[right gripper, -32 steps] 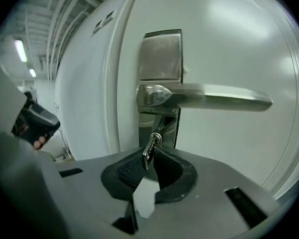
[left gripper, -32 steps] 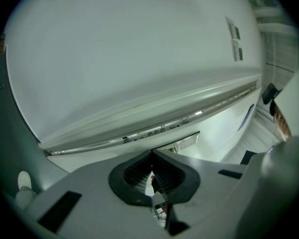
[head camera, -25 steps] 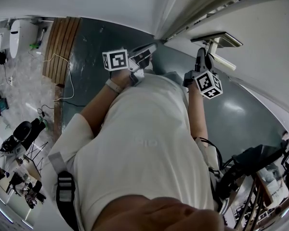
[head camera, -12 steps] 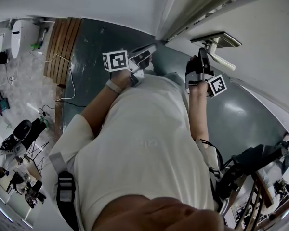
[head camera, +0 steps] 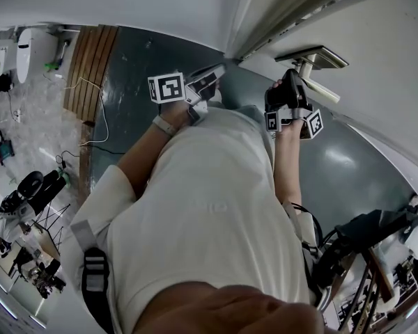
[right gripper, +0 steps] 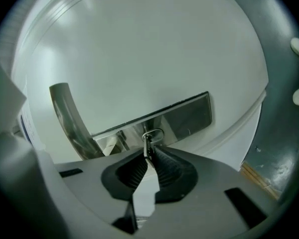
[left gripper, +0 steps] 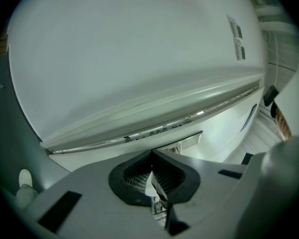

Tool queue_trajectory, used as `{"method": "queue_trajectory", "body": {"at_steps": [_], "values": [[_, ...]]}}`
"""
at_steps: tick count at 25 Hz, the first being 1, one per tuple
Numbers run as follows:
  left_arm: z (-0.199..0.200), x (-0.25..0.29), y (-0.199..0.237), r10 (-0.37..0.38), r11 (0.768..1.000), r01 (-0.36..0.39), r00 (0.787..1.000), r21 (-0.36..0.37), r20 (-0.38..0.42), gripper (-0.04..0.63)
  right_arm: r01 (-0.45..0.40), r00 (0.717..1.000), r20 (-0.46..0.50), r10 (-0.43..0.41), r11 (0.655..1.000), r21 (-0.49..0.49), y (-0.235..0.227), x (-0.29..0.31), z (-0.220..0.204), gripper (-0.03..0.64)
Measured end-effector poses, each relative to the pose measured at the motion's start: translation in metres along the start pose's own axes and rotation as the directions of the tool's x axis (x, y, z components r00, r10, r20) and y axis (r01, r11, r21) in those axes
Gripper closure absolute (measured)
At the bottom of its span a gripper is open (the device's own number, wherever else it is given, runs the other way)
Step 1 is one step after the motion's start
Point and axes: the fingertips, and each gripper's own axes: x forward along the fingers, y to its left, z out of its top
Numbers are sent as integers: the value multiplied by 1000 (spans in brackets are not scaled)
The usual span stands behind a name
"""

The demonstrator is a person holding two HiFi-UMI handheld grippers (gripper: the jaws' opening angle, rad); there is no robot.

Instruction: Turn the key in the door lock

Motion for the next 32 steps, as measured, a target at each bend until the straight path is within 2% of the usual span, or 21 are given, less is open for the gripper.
{"method": "queue_trajectory", "body": {"at_steps": [2,4,9,12,15,16,17,18,19,20,21,22,23,24,25,26,27,30,32], "values": [[-1,0,1,1,1000,-1,1000,-2,-2,589,-8,1000,-1,8,999,36,-1,0,-1,575],[-2,-1,1,3,1000,-3,1000,-5,-2,589,-7,1000,-12,7,1000,29,0,0,-2,575],[-3,0,1,1,1000,-1,1000,-9,-1,589,8,998,-65,-13,997,-73,2,0,-1,575],[-2,1,1,-1,1000,1,1000,-10,-1,589,36,994,-101,-52,986,-162,5,-1,-5,557],[-2,2,1,-6,1000,6,1000,-14,-2,589,74,987,-118,-110,959,-273,9,-10,-7,548],[-2,3,1,-7,1000,7,1000,-15,-2,589,91,983,-120,-138,938,-334,10,-15,-7,546],[-2,3,1,-7,1000,7,1000,-16,-1,589,108,977,-121,-174,901,-420,12,-21,-7,541],[-1,3,1,-7,1000,7,1000,-18,0,589,126,968,-119,-223,834,-537,14,-27,-6,540],[-1,3,1,-6,1000,6,1000,-20,0,589,135,951,-112,-288,714,-687,14,-34,-6,538],[0,4,2,-5,1000,5,1000,-22,1,589,120,927,-92,-364,520,-846,14,-39,-7,538],[1,5,2,-7,1000,7,1000,-23,1,589,70,898,-48,-437,251,-966,12,-43,-10,538],[2,6,3,-9,1000,9,1000,-25,0,589,-8,870,25,-493,-65,-998,10,-46,-13,538],[2,7,3,-9,1000,9,1000,-26,-2,589,-98,849,116,-515,-370,-924,8,-48,-16,538],[2,8,3,-9,1000,8,1000,-26,-5,589,-180,841,200,-503,-607,-774,8,-49,-19,538],[2,9,3,-9,1000,9,1000,-25,-8,589,-240,840,263,-474,-760,-604,8,-48,-22,538],[1,11,3,-13,1000,13,1000,-25,-11,589,-278,842,305,-444,-843,-460,8,-47,-24,538],[1,11,3,-19,999,19,1000,-27,-13,589,-299,843,333,-423,-882,-364,7,-45,-25,538],[1,12,2,-21,999,21,1000,-28,-13,589,-307,837,382,-392,-914,-265,7,-37,-21,538],[3,11,3,-19,999,18,1000,-30,-11,589,-306,845,391,-365,-929,-207,9,-29,-21,538]]}}
